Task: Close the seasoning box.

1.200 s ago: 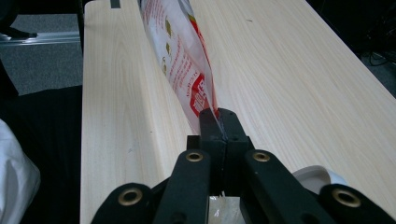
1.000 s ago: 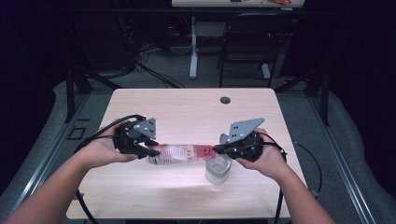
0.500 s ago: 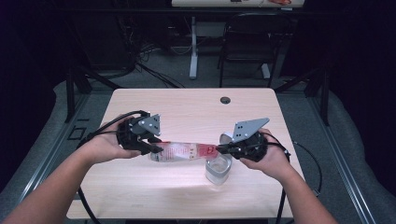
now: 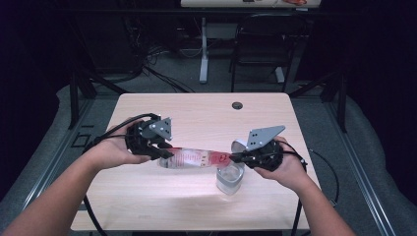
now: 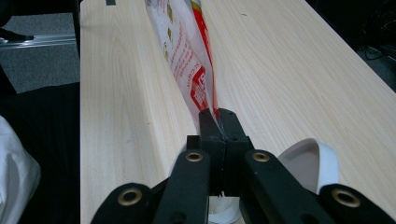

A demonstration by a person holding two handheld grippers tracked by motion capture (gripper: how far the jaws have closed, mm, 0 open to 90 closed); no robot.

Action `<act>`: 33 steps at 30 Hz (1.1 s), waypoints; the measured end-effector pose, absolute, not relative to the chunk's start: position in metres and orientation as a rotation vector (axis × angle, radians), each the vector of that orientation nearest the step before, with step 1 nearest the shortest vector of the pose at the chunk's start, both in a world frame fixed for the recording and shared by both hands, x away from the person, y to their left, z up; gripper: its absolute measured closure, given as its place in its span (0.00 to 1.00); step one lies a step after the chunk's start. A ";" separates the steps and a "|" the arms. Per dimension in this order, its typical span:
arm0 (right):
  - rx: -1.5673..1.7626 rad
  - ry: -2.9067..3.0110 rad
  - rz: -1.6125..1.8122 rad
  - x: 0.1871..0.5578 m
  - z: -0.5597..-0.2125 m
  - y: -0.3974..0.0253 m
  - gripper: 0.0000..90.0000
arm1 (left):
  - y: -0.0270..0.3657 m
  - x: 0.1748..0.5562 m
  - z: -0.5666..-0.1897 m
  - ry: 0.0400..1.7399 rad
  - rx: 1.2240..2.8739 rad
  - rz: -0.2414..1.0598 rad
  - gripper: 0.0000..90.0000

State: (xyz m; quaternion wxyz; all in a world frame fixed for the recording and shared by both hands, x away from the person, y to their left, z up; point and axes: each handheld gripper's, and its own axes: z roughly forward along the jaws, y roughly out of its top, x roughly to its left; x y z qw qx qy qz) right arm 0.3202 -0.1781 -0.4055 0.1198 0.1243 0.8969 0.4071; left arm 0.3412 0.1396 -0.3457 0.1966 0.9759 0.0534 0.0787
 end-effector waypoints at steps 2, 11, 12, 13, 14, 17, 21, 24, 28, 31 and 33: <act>0.370 2.621 1.192 0.320 -0.407 -0.179 1.00 | 0.139 0.341 -0.344 0.142 2.740 0.223 0.85; 0.377 2.623 1.192 0.320 -0.408 -0.180 1.00 | 0.136 0.341 -0.341 0.140 2.741 0.228 0.87; 0.377 2.623 1.187 0.320 -0.408 -0.181 1.00 | 0.135 0.341 -0.341 0.138 2.742 0.227 0.87; 0.377 2.625 1.183 0.320 -0.408 -0.181 1.00 | 0.135 0.341 -0.340 0.136 2.742 0.231 0.87; 0.378 2.626 1.186 0.321 -0.408 -0.181 1.00 | 0.135 0.341 -0.340 0.132 2.746 0.229 0.87; 0.380 2.625 1.180 0.321 -0.409 -0.182 1.00 | 0.133 0.340 -0.338 0.134 2.741 0.239 0.88; 0.384 2.623 1.179 0.321 -0.409 -0.183 1.00 | 0.132 0.341 -0.337 0.126 2.749 0.232 0.89; 0.387 2.624 1.182 0.321 -0.409 -0.183 1.00 | 0.131 0.341 -0.337 0.123 2.752 0.228 0.89; 0.389 2.623 1.180 0.321 -0.409 -0.183 1.00 | 0.130 0.341 -0.335 0.118 2.759 0.230 0.90; 0.392 2.622 1.181 0.321 -0.409 -0.183 1.00 | 0.130 0.341 -0.335 0.118 2.761 0.232 0.90; 0.391 2.623 1.178 0.322 -0.410 -0.183 1.00 | 0.130 0.341 -0.334 0.115 2.765 0.237 0.90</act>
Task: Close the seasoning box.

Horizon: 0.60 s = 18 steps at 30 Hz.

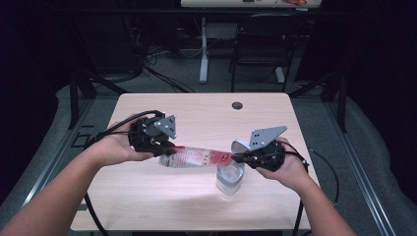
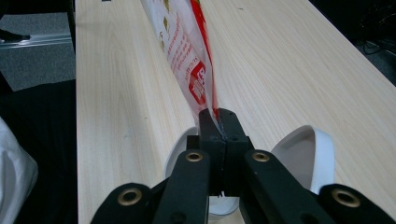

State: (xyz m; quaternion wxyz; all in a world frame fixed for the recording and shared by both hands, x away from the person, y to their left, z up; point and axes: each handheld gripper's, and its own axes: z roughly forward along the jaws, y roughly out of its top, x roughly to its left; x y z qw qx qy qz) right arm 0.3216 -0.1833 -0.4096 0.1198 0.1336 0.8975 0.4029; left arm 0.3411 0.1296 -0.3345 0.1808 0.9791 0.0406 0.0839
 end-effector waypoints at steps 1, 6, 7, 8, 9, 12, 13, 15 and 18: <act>0.391 2.622 1.178 0.322 -0.410 -0.183 1.00 | 0.129 0.341 -0.334 0.114 2.767 0.240 0.90; 0.391 2.622 1.176 0.322 -0.410 -0.184 1.00 | 0.128 0.341 -0.333 0.114 2.768 0.242 0.91; 0.392 2.622 1.176 0.322 -0.409 -0.184 1.00 | 0.128 0.341 -0.333 0.115 2.769 0.240 0.91; 0.393 2.621 1.178 0.322 -0.409 -0.184 1.00 | 0.127 0.342 -0.332 0.115 2.772 0.240 0.91; 0.394 2.620 1.180 0.322 -0.410 -0.184 1.00 | 0.127 0.342 -0.332 0.115 2.773 0.241 0.91; 0.396 2.616 1.183 0.322 -0.410 -0.185 1.00 | 0.126 0.342 -0.331 0.115 2.773 0.242 0.91; 0.398 2.617 1.191 0.322 -0.410 -0.185 1.00 | 0.126 0.342 -0.331 0.114 2.773 0.243 0.91; 0.394 2.621 1.181 0.322 -0.409 -0.186 1.00 | 0.125 0.342 -0.330 0.111 2.780 0.248 0.91; 0.402 2.615 1.186 0.322 -0.410 -0.186 1.00 | 0.123 0.342 -0.329 0.102 2.784 0.256 0.91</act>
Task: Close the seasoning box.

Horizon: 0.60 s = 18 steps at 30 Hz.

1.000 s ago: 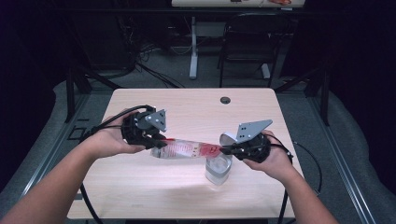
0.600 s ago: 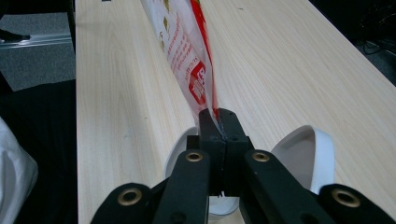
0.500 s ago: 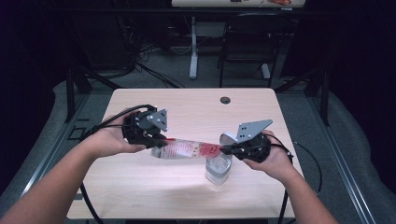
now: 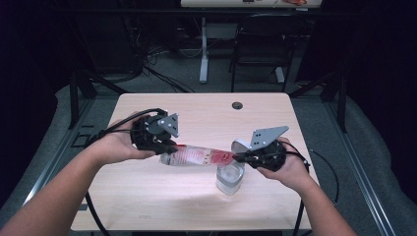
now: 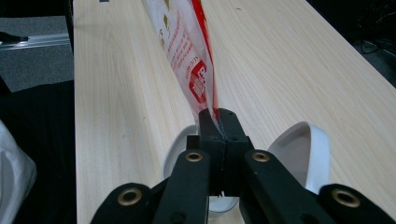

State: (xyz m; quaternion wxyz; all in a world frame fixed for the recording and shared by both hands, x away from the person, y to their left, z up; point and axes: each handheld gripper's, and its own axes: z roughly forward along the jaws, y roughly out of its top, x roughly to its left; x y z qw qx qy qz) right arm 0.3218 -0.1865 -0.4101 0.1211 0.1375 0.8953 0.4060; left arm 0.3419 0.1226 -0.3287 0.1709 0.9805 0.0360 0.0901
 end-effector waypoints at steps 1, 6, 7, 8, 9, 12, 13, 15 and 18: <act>0.404 2.614 1.185 0.322 -0.410 -0.187 1.00 | 0.122 0.342 -0.328 0.103 2.785 0.256 0.91; 0.409 2.610 1.185 0.321 -0.411 -0.189 1.00 | 0.119 0.341 -0.327 0.098 2.788 0.267 0.91; 0.407 2.612 1.181 0.322 -0.411 -0.189 1.00 | 0.118 0.341 -0.326 0.096 2.790 0.267 0.91; 0.409 2.615 1.180 0.322 -0.410 -0.190 1.00 | 0.117 0.341 -0.326 0.100 2.790 0.264 0.91; 0.411 2.610 1.185 0.321 -0.411 -0.190 1.00 | 0.117 0.341 -0.325 0.092 2.792 0.268 0.91; 0.411 2.609 1.186 0.321 -0.410 -0.191 1.00 | 0.116 0.340 -0.323 0.094 2.795 0.264 0.91; 0.412 2.610 1.187 0.321 -0.410 -0.191 1.00 | 0.116 0.340 -0.323 0.090 2.796 0.269 0.91; 0.412 2.608 1.186 0.321 -0.410 -0.191 1.00 | 0.115 0.341 -0.322 0.086 2.796 0.274 0.92; 0.412 2.608 1.178 0.321 -0.410 -0.192 1.00 | 0.113 0.341 -0.322 0.085 2.803 0.272 0.92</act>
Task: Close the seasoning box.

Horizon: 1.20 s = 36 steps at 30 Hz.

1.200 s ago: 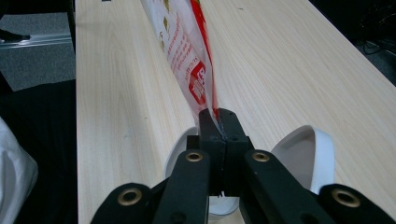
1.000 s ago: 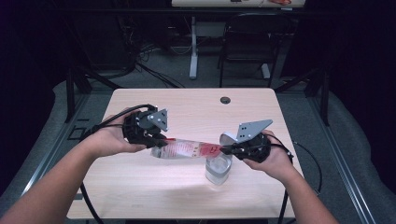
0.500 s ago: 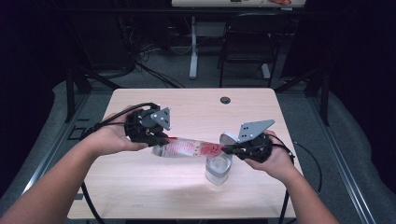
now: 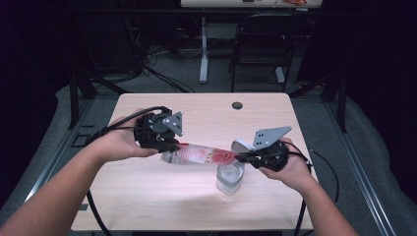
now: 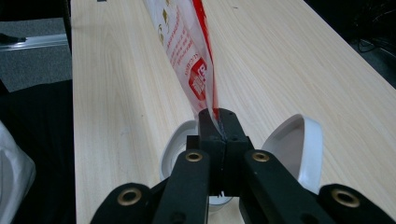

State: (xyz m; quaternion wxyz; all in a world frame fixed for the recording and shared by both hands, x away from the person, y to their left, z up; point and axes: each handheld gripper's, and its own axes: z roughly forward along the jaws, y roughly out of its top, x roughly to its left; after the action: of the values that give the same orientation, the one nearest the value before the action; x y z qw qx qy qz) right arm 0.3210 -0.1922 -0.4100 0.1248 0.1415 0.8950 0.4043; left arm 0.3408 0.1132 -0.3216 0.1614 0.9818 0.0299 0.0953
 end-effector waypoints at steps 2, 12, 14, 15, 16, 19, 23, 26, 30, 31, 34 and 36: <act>0.417 2.607 1.186 0.321 -0.410 -0.193 1.00 | 0.112 0.341 -0.321 0.076 2.807 0.273 0.92; 0.422 2.604 1.196 0.321 -0.412 -0.194 1.00 | 0.108 0.341 -0.316 0.066 2.823 0.279 0.92; 0.422 2.604 1.201 0.320 -0.412 -0.195 1.00 | 0.107 0.340 -0.316 0.062 2.824 0.277 0.92; 0.420 2.607 1.197 0.320 -0.412 -0.196 1.00 | 0.106 0.340 -0.315 0.063 2.827 0.279 0.93; 0.419 2.610 1.196 0.320 -0.412 -0.196 1.00 | 0.105 0.340 -0.315 0.060 2.829 0.279 0.93; 0.420 2.603 1.201 0.318 -0.412 -0.197 1.00 | 0.104 0.339 -0.314 0.058 2.828 0.277 0.93; 0.423 2.600 1.205 0.317 -0.412 -0.200 1.00 | 0.101 0.338 -0.313 0.045 2.832 0.274 0.93; 0.419 2.599 1.204 0.315 -0.412 -0.201 1.00 | 0.100 0.337 -0.312 0.041 2.839 0.276 0.93; 0.421 2.593 1.210 0.314 -0.411 -0.202 1.00 | 0.098 0.336 -0.310 0.031 2.839 0.284 0.93; 0.421 2.593 1.210 0.314 -0.411 -0.203 1.00 | 0.097 0.336 -0.309 0.030 2.839 0.285 0.93; 0.419 2.596 1.199 0.313 -0.411 -0.204 1.00 | 0.096 0.335 -0.309 0.028 2.842 0.286 0.93; 0.418 2.596 1.191 0.312 -0.410 -0.204 1.00 | 0.094 0.335 -0.308 0.026 2.846 0.288 0.93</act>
State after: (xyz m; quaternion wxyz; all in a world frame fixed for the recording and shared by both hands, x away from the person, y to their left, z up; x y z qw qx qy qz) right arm 0.3125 -0.2043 -0.4104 0.1271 0.1436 0.8920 0.4093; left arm 0.3348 0.0943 -0.3085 0.1400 0.9851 0.0092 0.0995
